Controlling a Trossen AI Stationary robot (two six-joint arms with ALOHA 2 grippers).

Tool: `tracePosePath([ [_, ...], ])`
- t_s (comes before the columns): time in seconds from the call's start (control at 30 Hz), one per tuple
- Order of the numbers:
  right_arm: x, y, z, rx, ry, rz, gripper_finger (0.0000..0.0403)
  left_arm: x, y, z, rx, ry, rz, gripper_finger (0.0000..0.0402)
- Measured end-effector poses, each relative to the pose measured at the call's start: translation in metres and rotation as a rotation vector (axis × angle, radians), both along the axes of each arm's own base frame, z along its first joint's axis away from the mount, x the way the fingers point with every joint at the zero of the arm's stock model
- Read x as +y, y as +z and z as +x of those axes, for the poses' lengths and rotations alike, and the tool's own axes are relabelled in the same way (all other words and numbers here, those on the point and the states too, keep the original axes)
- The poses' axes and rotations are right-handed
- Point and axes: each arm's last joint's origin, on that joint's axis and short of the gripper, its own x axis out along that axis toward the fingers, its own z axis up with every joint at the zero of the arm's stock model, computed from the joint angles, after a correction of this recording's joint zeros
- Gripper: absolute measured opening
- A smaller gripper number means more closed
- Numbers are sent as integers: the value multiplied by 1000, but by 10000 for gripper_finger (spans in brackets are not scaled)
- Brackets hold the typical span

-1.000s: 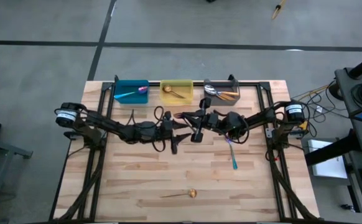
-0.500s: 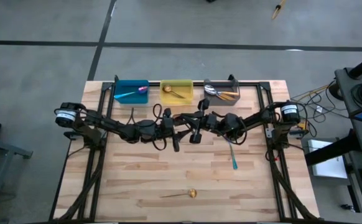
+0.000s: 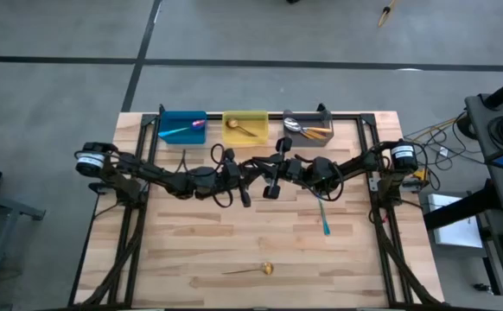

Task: Sort silverware by color (type)
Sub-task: Put the blue spoon into the blue bin

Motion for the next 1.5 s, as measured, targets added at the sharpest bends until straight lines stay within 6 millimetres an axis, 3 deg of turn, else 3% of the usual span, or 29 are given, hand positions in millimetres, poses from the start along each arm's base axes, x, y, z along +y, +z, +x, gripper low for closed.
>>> tracePosePath([
  [0.37,0,0,0,7,-19,-17,9,2,3,-6,62,63,18,0],
  [0.63,0,-3,1,32,-27,16,15,0,13,-21,177,90,36,1],
  [1.27,-3,-2,6,124,-54,90,172,3,33,-50,237,97,-49,0],
  [1.5,-4,3,5,372,-64,89,188,3,29,-74,417,51,-130,0],
])
